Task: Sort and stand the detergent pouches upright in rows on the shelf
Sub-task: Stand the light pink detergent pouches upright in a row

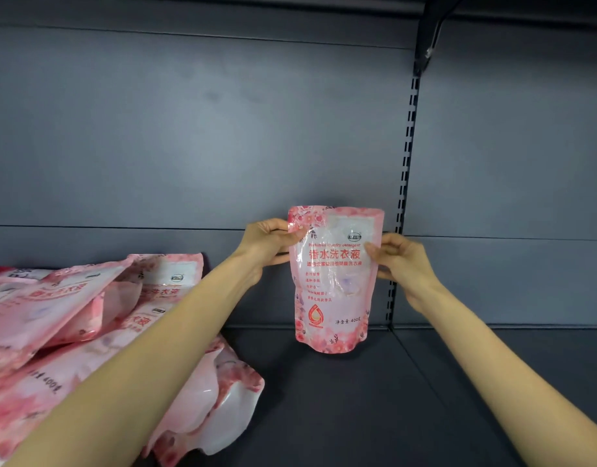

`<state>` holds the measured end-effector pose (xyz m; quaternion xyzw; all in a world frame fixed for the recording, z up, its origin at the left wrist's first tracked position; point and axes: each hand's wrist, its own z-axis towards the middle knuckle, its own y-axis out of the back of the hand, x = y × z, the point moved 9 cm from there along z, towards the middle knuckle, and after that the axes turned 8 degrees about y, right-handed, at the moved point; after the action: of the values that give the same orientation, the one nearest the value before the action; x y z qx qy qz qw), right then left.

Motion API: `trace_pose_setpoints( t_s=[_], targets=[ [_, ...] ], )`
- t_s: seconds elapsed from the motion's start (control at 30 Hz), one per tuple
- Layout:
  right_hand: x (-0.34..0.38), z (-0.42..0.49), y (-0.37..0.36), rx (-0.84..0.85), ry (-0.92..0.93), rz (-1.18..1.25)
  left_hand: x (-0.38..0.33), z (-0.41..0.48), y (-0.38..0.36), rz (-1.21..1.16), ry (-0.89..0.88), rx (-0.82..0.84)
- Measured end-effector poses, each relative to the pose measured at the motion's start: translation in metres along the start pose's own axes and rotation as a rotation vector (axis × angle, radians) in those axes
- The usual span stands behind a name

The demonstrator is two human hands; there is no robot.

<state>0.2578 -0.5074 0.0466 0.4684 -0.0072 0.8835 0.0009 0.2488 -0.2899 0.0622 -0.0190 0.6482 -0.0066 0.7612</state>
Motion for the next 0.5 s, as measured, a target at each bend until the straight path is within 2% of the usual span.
trace_pose_setpoints(
  t_s=[0.3, 0.5],
  targets=[
    [-0.032, 0.015, 0.054, -0.128, -0.06, -0.014, 0.021, 0.026, -0.056, -0.039, 0.056, 0.006],
    [-0.053, 0.015, 0.075, -0.145, -0.13, 0.064, 0.031, 0.035, -0.076, -0.056, 0.074, 0.002]
  ],
)
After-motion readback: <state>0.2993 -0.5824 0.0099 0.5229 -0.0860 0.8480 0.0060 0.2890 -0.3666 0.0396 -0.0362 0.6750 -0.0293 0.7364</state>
